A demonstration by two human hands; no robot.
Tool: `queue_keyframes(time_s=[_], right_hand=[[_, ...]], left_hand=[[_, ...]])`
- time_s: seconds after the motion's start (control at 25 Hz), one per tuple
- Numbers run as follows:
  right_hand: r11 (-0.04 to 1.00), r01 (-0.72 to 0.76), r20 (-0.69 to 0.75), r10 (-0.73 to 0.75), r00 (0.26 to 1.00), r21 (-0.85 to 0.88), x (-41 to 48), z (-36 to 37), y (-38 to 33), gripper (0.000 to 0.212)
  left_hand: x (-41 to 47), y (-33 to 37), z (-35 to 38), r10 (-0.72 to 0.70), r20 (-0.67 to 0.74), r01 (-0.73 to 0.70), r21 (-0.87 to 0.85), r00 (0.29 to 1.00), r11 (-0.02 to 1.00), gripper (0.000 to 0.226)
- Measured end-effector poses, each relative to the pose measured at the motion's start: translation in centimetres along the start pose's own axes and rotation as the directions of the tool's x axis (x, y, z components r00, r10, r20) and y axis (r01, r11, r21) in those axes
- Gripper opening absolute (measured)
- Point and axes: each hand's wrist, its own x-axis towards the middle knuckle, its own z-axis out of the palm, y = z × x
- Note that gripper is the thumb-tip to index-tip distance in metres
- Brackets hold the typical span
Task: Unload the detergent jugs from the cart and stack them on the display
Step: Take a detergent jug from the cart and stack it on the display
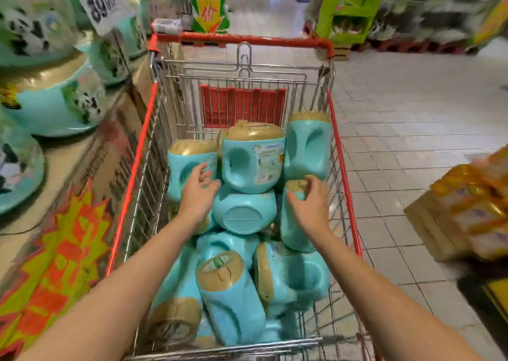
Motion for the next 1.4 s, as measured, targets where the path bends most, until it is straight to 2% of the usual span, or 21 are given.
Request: queue_keyframes(time_s=[0.08, 0.16, 0.24, 0.32, 0.44, 0.56, 0.64, 0.76, 0.8, 0.92, 1.0, 1.08, 1.2, 1.28, 1.36, 1.4], right_hand=[[0.988, -0.049, -0.08, 0.038, 0.996, -0.149, 0.5, 0.6, 1.1, 0.062], [0.974, -0.049, -0.094, 0.029, 0.995, -0.223, 0.5, 1.0, 2.3, 0.067], [0.974, 0.009, -0.07, -0.025, 0.997, -0.224, 0.4, 1.1, 3.4, 0.07], [0.974, 0.047, -0.061, -0.062, 0.996, -0.22, 0.6, 0.9, 4.1, 0.071], [0.974, 0.071, -0.02, -0.077, 0.997, -0.216, 1.1, 0.5, 4.7, 0.071], [0.981, 0.057, 0.01, -0.056, 0.998, -0.184, 1.2, 0.2, 4.6, 0.069], [0.987, 0.047, 0.03, -0.043, 0.999, -0.156, 1.0, 0.0, 4.0, 0.068], [0.989, 0.031, 0.085, -0.019, 0.996, -0.142, 0.4, -0.7, 2.4, 0.066], [0.996, 0.028, 0.101, -0.019, 0.995, -0.088, 0.0, -1.0, 1.7, 0.066], [0.965, -0.025, 0.185, -0.025, 0.982, 0.26, -2.9, -2.4, -1.2, 0.073], [0.911, -0.057, 0.255, -0.054, 0.965, 0.408, -5.7, -3.4, -2.7, 0.081], [0.909, -0.03, 0.297, -0.105, 0.949, 0.417, -8.5, -4.0, -3.3, 0.084], [0.923, -0.008, 0.315, -0.122, 0.941, 0.384, -12.0, -4.5, -3.3, 0.087], [0.925, -0.029, 0.33, -0.107, 0.938, 0.38, -14.0, -4.6, -3.1, 0.087], [0.933, -0.034, 0.356, -0.102, 0.929, 0.359, -15.6, -4.7, -3.2, 0.076], [0.938, -0.027, 0.355, -0.104, 0.929, 0.345, -16.0, -4.8, -3.2, 0.07]], left_hand=[[2.5, -0.8, 1.5, 0.014, 0.047, -0.019, 0.107, 0.999, 0.994, 0.066], [4.7, -1.4, 2.9, 0.023, 0.075, -0.036, 0.177, 0.997, 0.984, 0.073], [6.3, -1.6, 4.1, 0.034, 0.07, -0.046, 0.185, 0.997, 0.982, 0.064], [7.8, -1.5, 5.0, 0.008, 0.074, -0.016, 0.102, 0.997, 0.995, 0.053], [9.6, -1.5, 5.5, -0.063, 0.122, 0.065, -0.008, 0.99, 0.998, 0.049], [9.4, -1.7, 5.3, 0.002, 0.146, -0.009, 0.051, 0.989, 0.999, 0.034], [7.9, -1.5, 4.5, 0.009, 0.129, -0.009, 0.0, 0.992, 1.0, 0.03], [5.1, -1.1, 2.3, -0.1, 0.111, 0.116, -0.146, 0.989, 0.983, 0.03], [3.9, -1.0, 1.6, -0.124, 0.13, 0.146, -0.175, 0.984, 0.974, 0.03], [-0.9, -0.5, -0.5, -0.197, 0.197, 0.246, -0.267, 0.96, 0.932, 0.029], [-4.4, -0.6, -1.8, -0.228, 0.237, 0.301, -0.342, 0.944, 0.89, 0.027], [-8.3, -1.1, -3.1, -0.225, 0.285, 0.33, -0.408, 0.932, 0.851, 0.026], [-13.7, -2.6, -4.0, -0.231, 0.265, 0.336, -0.48, 0.936, 0.81, 0.034], [-16.5, -3.1, -3.8, -0.219, 0.283, 0.351, -0.594, 0.934, 0.724, 0.047], [-18.5, -2.8, -3.5, -0.224, 0.315, 0.383, -0.671, 0.922, 0.634, 0.055], [-19.1, -2.5, -3.4, -0.22, 0.32, 0.385, -0.682, 0.922, 0.621, 0.052]])
